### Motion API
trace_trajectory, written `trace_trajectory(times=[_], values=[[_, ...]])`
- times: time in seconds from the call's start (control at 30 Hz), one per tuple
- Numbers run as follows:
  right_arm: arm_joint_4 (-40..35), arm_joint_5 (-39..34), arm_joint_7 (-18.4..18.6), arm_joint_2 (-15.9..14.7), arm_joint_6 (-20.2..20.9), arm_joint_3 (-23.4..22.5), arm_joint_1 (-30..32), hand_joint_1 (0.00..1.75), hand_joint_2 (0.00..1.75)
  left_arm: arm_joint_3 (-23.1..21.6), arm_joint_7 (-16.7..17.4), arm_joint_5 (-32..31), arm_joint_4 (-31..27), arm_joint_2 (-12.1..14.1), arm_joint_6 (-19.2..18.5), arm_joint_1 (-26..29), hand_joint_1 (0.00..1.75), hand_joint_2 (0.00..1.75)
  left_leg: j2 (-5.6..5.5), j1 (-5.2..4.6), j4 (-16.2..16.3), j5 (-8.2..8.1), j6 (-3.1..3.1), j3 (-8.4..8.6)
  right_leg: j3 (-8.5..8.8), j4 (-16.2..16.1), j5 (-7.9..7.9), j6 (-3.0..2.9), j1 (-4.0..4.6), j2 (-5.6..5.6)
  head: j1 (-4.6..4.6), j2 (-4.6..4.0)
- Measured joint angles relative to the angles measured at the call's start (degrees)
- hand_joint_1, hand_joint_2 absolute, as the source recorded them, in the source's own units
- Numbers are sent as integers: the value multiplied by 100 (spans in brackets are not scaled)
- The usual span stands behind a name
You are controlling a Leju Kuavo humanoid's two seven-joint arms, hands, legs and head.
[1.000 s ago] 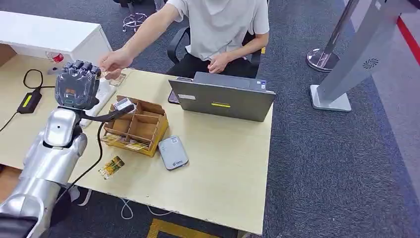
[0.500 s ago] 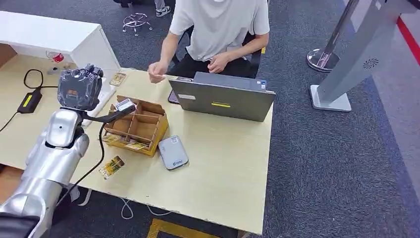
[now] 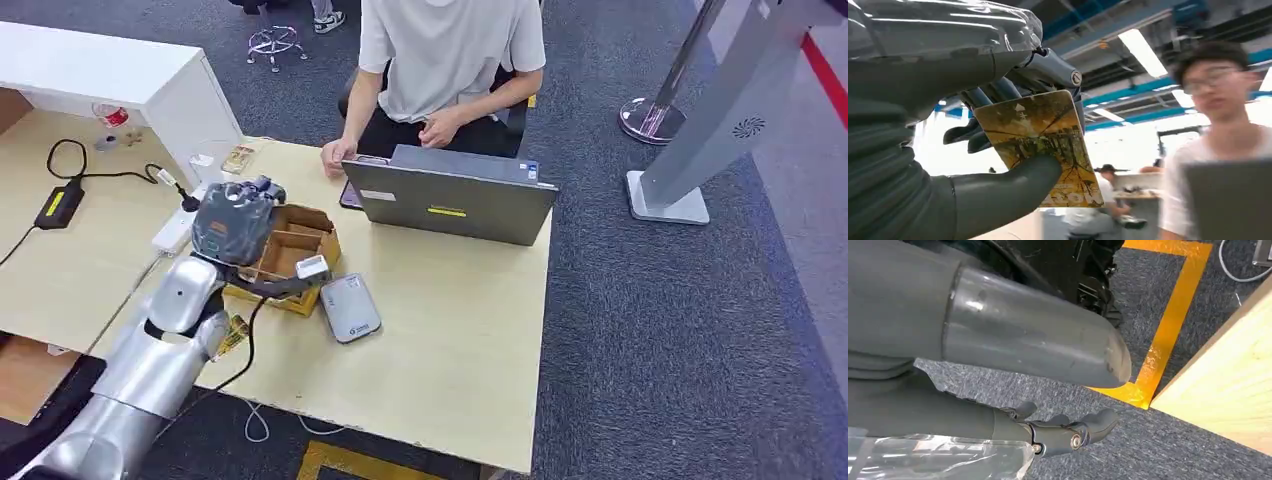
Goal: Pass the card to the sensor for recognition and then transmit it.
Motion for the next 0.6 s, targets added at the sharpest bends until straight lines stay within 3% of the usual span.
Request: trace_trajectory(times=[0.23, 0.6], values=[[9, 46, -24, 20, -64, -33, 42, 0, 0, -757, 83, -76, -637, -153, -232, 508, 175, 175, 0, 0, 1, -2, 3, 0, 0, -1, 1, 1, 0, -1, 2, 0], [15, 79, -26, 31, -63, -127, 83, 0, 0, -1155, 280, 107, -917, -194, -955, 538, 175, 175, 0, 1, 0, -1, 3, 1, 0, 0, 1, 1, 3, 0, 2, 0]])
